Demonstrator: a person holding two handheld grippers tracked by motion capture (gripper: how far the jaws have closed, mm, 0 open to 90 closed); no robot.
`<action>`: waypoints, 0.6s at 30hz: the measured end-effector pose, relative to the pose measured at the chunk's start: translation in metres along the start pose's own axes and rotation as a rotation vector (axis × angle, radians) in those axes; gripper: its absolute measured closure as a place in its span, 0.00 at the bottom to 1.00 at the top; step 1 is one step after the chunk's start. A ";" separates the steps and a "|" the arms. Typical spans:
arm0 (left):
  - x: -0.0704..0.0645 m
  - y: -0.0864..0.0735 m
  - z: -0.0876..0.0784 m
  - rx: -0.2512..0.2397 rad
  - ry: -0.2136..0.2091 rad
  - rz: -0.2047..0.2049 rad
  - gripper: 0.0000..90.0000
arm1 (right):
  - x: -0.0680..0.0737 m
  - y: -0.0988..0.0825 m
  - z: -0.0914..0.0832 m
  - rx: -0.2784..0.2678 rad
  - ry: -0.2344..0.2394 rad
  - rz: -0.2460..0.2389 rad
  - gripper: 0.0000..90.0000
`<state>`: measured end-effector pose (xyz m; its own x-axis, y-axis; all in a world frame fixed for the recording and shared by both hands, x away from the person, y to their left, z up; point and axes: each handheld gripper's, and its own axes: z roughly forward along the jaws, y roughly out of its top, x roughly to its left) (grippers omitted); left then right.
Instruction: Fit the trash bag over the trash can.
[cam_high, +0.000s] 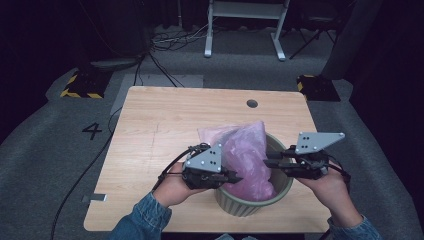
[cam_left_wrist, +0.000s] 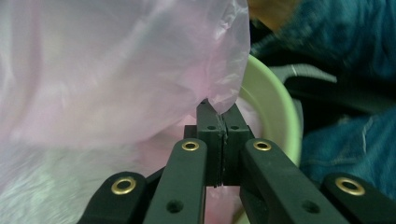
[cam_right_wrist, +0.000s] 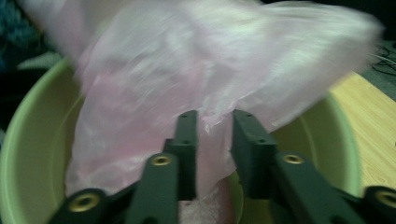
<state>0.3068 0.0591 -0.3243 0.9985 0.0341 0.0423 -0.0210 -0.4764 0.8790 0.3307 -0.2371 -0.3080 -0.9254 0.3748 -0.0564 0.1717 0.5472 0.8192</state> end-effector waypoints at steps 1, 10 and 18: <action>-0.002 0.000 0.002 0.007 -0.008 0.015 0.99 | -0.002 0.000 -0.002 -0.017 -0.001 0.016 0.71; -0.014 0.001 0.011 0.028 -0.076 0.093 0.99 | -0.021 0.013 0.000 -0.077 0.006 0.128 0.50; -0.012 -0.010 0.000 -0.041 -0.097 0.067 0.91 | -0.022 0.019 0.030 0.046 0.035 0.064 0.83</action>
<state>0.2954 0.0633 -0.3341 0.9950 -0.0828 0.0568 -0.0875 -0.4381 0.8946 0.3646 -0.2122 -0.3081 -0.9231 0.3843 0.0153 0.2452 0.5573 0.7933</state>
